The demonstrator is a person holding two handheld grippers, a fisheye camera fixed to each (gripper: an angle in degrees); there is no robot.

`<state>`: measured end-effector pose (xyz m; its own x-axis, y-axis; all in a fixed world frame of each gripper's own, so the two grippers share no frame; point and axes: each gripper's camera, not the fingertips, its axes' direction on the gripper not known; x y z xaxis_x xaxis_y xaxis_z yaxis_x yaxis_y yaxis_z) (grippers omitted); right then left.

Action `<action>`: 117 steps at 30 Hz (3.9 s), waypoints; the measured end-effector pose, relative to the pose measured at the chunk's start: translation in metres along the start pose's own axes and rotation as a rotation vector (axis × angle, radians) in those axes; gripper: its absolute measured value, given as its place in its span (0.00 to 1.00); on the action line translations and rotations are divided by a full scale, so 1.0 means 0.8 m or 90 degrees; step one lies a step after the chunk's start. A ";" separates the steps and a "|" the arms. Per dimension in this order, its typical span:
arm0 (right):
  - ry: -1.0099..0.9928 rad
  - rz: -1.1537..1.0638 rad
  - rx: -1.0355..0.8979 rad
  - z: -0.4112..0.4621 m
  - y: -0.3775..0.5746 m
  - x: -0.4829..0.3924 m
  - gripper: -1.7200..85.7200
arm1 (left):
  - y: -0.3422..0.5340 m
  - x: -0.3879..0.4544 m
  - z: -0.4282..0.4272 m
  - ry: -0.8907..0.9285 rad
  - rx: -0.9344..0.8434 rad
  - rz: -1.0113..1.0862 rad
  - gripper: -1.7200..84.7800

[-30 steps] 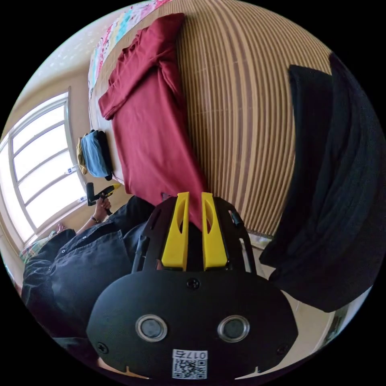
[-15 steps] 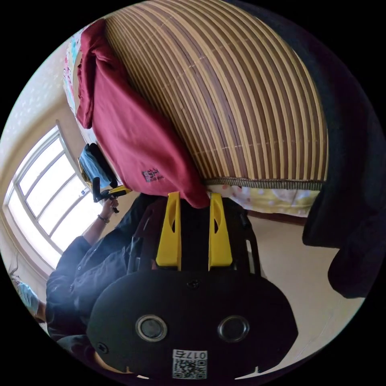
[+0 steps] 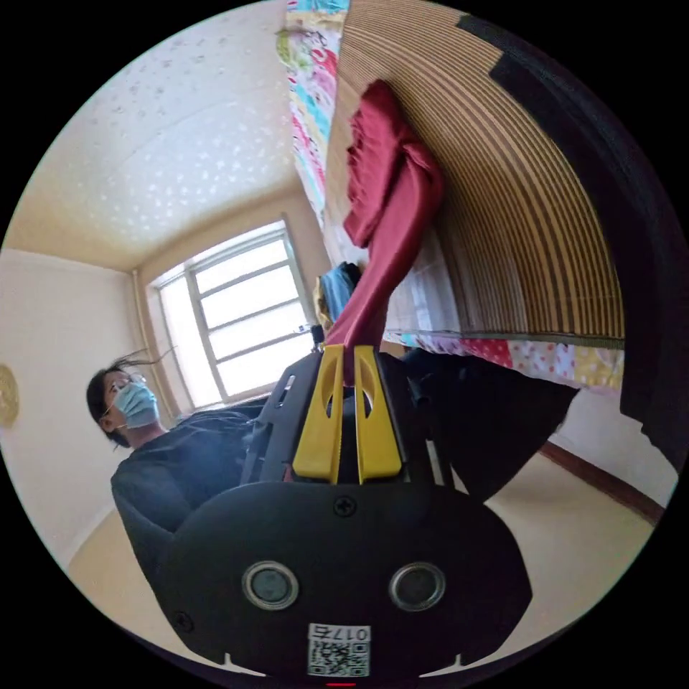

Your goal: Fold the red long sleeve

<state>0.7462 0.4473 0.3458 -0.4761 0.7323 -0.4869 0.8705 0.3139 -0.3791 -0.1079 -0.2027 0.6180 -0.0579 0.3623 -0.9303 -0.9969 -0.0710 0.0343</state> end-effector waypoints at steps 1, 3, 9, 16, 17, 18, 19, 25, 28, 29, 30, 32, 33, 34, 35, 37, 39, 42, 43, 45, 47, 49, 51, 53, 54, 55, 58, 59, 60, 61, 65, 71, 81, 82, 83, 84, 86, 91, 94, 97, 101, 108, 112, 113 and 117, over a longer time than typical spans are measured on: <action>-0.020 -0.015 0.007 -0.006 0.005 -0.012 0.05 | 0.007 0.021 -0.013 0.041 0.032 0.036 0.07; -0.101 -0.069 0.027 -0.023 0.031 -0.052 0.05 | 0.024 0.041 -0.027 0.120 0.080 0.079 0.07; -0.331 -0.114 0.112 -0.037 0.069 -0.062 0.05 | 0.095 0.014 -0.016 0.423 0.221 0.103 0.07; -0.177 0.132 0.229 -0.052 -0.030 0.026 0.04 | 0.093 -0.110 -0.026 0.299 0.481 -0.222 0.07; -0.177 0.141 0.236 -0.049 -0.061 0.033 0.04 | 0.073 -0.125 -0.026 0.317 0.505 -0.238 0.07; -0.187 0.144 0.257 -0.047 -0.092 0.035 0.05 | 0.060 -0.131 -0.028 0.328 0.512 -0.241 0.07; -0.191 0.146 0.268 -0.046 -0.107 0.034 0.05 | 0.032 -0.135 -0.032 0.338 0.526 -0.237 0.07; -0.133 0.124 0.346 -0.034 -0.272 -0.001 0.05 | -0.149 -0.132 -0.072 0.261 0.530 -0.182 0.08; -0.084 0.160 0.387 -0.019 -0.336 0.011 0.05 | -0.220 -0.161 -0.074 0.225 0.536 -0.229 0.08; -0.072 0.179 0.401 -0.011 -0.354 0.019 0.05 | -0.242 -0.174 -0.073 0.204 0.533 -0.246 0.09; -0.061 0.187 0.418 -0.005 -0.366 0.025 0.06 | -0.252 -0.180 -0.072 0.190 0.529 -0.253 0.09; -0.027 0.177 0.445 0.004 -0.375 0.026 0.05 | -0.278 -0.194 -0.077 0.143 0.527 -0.239 0.12; 0.004 0.151 0.451 0.008 -0.378 0.021 0.05 | -0.281 -0.195 -0.080 0.137 0.533 -0.221 0.12; 0.024 0.138 0.448 0.011 -0.380 0.018 0.04 | -0.283 -0.194 -0.086 0.112 0.534 -0.197 0.14; 0.078 0.122 0.425 0.018 -0.384 0.010 0.04 | -0.280 -0.190 -0.090 0.062 0.516 -0.191 0.15; 0.198 0.083 0.358 0.040 -0.390 -0.011 0.03 | -0.268 -0.178 -0.087 -0.039 0.466 -0.184 0.17; 0.368 0.021 0.259 0.095 -0.388 -0.038 0.03 | -0.247 -0.167 -0.073 -0.160 0.407 -0.192 0.20; 0.461 -0.063 0.123 0.198 -0.375 -0.049 0.03 | -0.203 -0.159 -0.037 -0.311 0.343 -0.201 0.22; 0.465 -0.078 0.095 0.221 -0.373 -0.048 0.03 | -0.188 -0.164 -0.018 -0.317 0.317 -0.197 0.23; 0.477 -0.126 0.000 0.313 -0.365 -0.040 0.03 | -0.173 -0.176 0.009 -0.297 0.281 -0.192 0.23; 0.499 -0.157 -0.058 0.379 -0.363 -0.028 0.03 | -0.165 -0.195 0.045 -0.270 0.248 -0.191 0.23; 0.541 -0.170 -0.095 0.432 -0.365 -0.012 0.03 | -0.166 -0.207 0.065 -0.263 0.244 -0.190 0.23; 0.579 -0.177 -0.117 0.481 -0.370 0.010 0.03 | -0.169 -0.215 0.070 -0.290 0.244 -0.201 0.21; 0.620 -0.169 -0.153 0.506 -0.378 0.029 0.03 | -0.176 -0.231 0.070 -0.281 0.222 -0.199 0.18; 0.649 -0.163 -0.192 0.520 -0.384 0.045 0.03 | -0.178 -0.236 0.070 -0.274 0.214 -0.203 0.17; 0.650 -0.171 -0.203 0.523 -0.385 0.049 0.03 | -0.183 -0.244 0.071 -0.264 0.196 -0.221 0.16; 0.619 -0.160 -0.225 0.512 -0.393 0.045 0.03 | -0.199 -0.236 0.080 -0.260 0.140 -0.197 0.12; 0.613 -0.167 -0.206 0.496 -0.390 0.033 0.03 | -0.204 -0.226 0.082 -0.241 0.127 -0.168 0.11; 0.602 -0.188 -0.171 0.473 -0.380 0.016 0.03 | -0.208 -0.219 0.083 -0.228 0.121 -0.152 0.11; 0.593 -0.195 -0.154 0.459 -0.373 0.008 0.03 | -0.215 -0.202 0.084 -0.210 0.108 -0.117 0.11; 0.524 -0.175 -0.042 0.340 -0.323 -0.020 0.03 | -0.252 -0.111 0.121 -0.241 0.028 0.019 0.10; 0.534 -0.089 0.151 0.142 -0.240 -0.027 0.02 | -0.331 -0.010 0.281 -0.341 -0.115 0.164 0.10; 0.440 -0.028 0.306 -0.063 -0.161 -0.015 0.04 | -0.395 -0.050 0.533 -0.224 -0.186 0.137 0.09; 0.429 -0.032 0.304 -0.067 -0.161 -0.015 0.04 | -0.392 -0.062 0.547 -0.186 -0.188 0.119 0.10; 0.406 -0.034 0.293 -0.074 -0.165 -0.013 0.05 | -0.386 -0.069 0.552 -0.180 -0.178 0.104 0.10; 0.380 -0.036 0.278 -0.081 -0.170 -0.012 0.07 | -0.382 -0.070 0.550 -0.184 -0.168 0.103 0.10; 0.350 -0.049 0.263 -0.088 -0.179 -0.012 0.10 | -0.365 -0.067 0.522 -0.218 -0.107 0.107 0.12; 0.306 -0.010 0.149 -0.095 -0.231 0.012 0.26 | -0.334 -0.084 0.394 -0.366 0.116 0.009 0.20; 0.298 0.026 0.062 -0.091 -0.263 0.041 0.31 | -0.336 -0.139 0.339 -0.393 0.144 -0.099 0.24; 0.314 0.056 -0.002 -0.088 -0.277 0.066 0.30 | -0.344 -0.202 0.333 -0.353 0.084 -0.167 0.26; 0.351 0.041 0.041 -0.118 -0.260 0.066 0.27 | -0.344 -0.236 0.349 -0.290 0.054 -0.170 0.25; 0.194 0.106 0.065 -0.140 -0.210 0.113 0.20 | -0.317 -0.257 0.370 -0.163 0.044 -0.194 0.19; 0.118 0.146 0.081 -0.140 -0.174 0.133 0.17 | -0.275 -0.263 0.368 -0.138 0.063 -0.216 0.18; 0.090 0.151 0.074 -0.135 -0.163 0.138 0.17 | -0.263 -0.263 0.361 -0.123 0.061 -0.221 0.17; 0.002 0.148 0.049 -0.087 -0.138 0.133 0.16 | -0.230 -0.245 0.320 -0.101 0.057 -0.218 0.16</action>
<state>0.6079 0.5323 0.3908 -0.2630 0.7812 -0.5662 0.9448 0.0896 -0.3152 0.0734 -0.0225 0.8880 0.2789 0.4903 -0.8257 -0.9602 0.1577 -0.2307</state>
